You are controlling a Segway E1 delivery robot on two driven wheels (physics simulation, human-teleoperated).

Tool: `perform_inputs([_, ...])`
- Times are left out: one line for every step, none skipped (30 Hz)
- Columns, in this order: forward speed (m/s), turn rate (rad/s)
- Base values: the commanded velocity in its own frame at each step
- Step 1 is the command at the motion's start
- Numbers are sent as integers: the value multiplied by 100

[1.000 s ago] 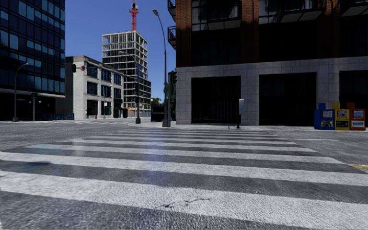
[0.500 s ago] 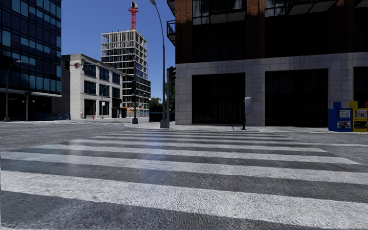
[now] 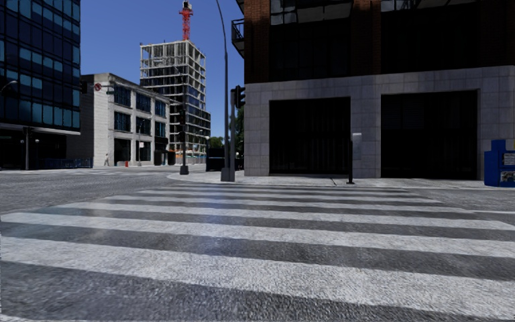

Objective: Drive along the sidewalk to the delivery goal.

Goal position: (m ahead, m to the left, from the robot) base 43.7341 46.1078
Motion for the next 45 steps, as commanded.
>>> perform_inputs([200,0])
perform_inputs([200,0])
perform_inputs([200,0])
perform_inputs([200,0])
perform_inputs([200,0])
perform_inputs([200,0])
perform_inputs([200,0])
perform_inputs([200,0])
perform_inputs([200,0])
perform_inputs([200,0])
perform_inputs([200,0])
perform_inputs([200,0])
perform_inputs([200,0])
perform_inputs([200,0])
perform_inputs([200,0])
perform_inputs([200,0])
perform_inputs([200,0])
perform_inputs([200,0])
perform_inputs([200,0])
perform_inputs([200,0])
perform_inputs([200,0])
perform_inputs([200,0])
perform_inputs([200,0])
perform_inputs([200,0])
perform_inputs([200,0])
perform_inputs([200,0])
perform_inputs([200,0])
perform_inputs([200,0])
perform_inputs([200,0])
perform_inputs([200,0])
perform_inputs([200,0])
perform_inputs([200,0])
perform_inputs([200,0])
perform_inputs([200,0])
perform_inputs([200,0])
perform_inputs([200,0])
perform_inputs([200,0])
perform_inputs([200,0])
perform_inputs([200,0])
perform_inputs([200,0])
perform_inputs([200,0])
perform_inputs([200,0])
perform_inputs([200,0])
perform_inputs([200,0])
perform_inputs([200,0])
